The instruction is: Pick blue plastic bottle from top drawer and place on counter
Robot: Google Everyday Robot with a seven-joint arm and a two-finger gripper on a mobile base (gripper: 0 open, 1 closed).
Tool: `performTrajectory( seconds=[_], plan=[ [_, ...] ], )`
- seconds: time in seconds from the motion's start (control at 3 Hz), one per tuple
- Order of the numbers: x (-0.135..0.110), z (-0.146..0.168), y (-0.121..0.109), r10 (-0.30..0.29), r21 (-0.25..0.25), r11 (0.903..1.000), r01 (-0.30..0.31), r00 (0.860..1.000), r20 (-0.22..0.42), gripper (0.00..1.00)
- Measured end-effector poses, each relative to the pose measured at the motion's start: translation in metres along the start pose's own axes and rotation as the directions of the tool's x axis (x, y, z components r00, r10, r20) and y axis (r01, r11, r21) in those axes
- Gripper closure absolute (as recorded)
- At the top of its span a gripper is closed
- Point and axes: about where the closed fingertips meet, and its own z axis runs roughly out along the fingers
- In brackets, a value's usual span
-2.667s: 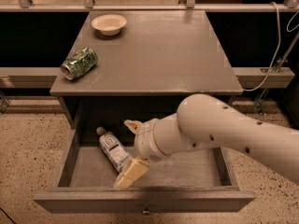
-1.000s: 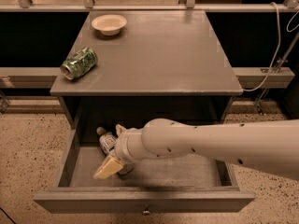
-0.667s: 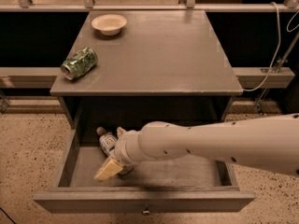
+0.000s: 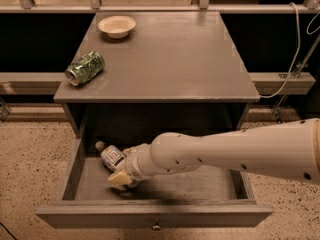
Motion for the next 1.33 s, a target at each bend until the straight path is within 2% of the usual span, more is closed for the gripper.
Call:
performTrajectory(
  seconds=[0.33,0.67,1.0,1.33],
  plan=[
    [0.008,0.002,0.000,0.021,-0.024,0.9995,-0.021,1.000,-0.006,0.65],
    [0.007,0.001,0.000,0.021,-0.024,0.9995,-0.021,1.000,-0.006,0.87],
    [0.006,-0.008,-0.003,0.006,-0.033,0.9994,-0.005,1.000,0.031,1.00],
    [-0.023,-0.014,0.001,-0.013,-0.139,0.9896,0.039,0.983,0.184,1.00]
  ],
)
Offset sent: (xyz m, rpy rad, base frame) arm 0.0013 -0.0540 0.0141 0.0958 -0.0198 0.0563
